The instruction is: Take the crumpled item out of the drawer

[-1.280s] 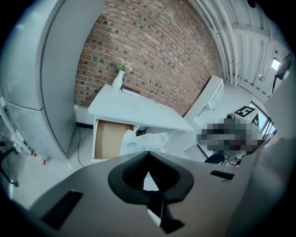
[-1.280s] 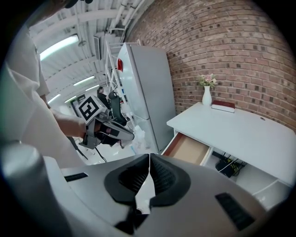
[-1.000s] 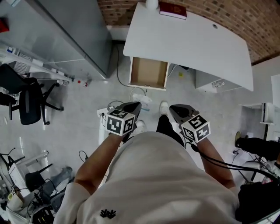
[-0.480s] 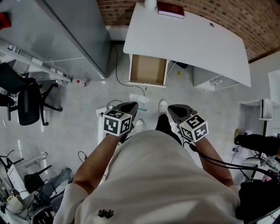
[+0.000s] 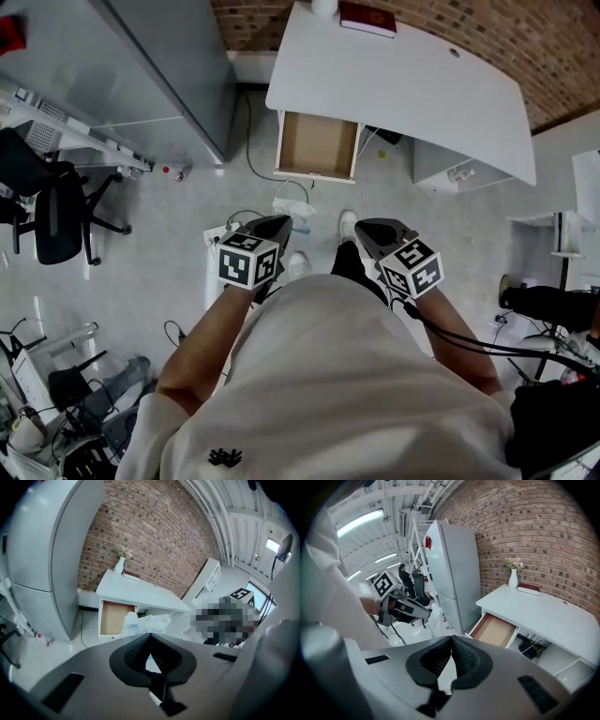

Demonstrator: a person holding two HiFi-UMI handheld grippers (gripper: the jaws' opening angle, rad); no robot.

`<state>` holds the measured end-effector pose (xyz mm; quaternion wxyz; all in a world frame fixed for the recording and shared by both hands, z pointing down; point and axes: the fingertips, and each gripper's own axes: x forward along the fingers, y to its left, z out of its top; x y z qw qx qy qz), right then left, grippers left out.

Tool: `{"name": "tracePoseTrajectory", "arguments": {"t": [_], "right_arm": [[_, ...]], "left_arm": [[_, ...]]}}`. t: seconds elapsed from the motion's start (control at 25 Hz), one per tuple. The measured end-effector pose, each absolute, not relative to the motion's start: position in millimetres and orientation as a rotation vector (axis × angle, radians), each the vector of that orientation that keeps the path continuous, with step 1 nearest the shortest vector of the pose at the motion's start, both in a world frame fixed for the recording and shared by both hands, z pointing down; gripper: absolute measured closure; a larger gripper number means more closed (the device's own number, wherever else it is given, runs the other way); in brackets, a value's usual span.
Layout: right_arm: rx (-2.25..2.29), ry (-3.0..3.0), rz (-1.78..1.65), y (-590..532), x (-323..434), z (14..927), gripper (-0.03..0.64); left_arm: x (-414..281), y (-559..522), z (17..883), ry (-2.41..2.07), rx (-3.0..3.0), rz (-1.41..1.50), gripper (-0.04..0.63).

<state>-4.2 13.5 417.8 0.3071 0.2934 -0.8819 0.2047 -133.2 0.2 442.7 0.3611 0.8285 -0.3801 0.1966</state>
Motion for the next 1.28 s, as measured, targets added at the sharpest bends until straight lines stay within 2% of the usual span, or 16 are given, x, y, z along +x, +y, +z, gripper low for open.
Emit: {"name": "tracePoseTrajectory", "arguments": {"t": [1.28], "right_arm": [[0.761, -2.318, 0.551, 6, 12, 425, 0.588]], "left_arm": [[-112, -13, 446, -0.964, 2.130, 0.506, 0.572]]}}
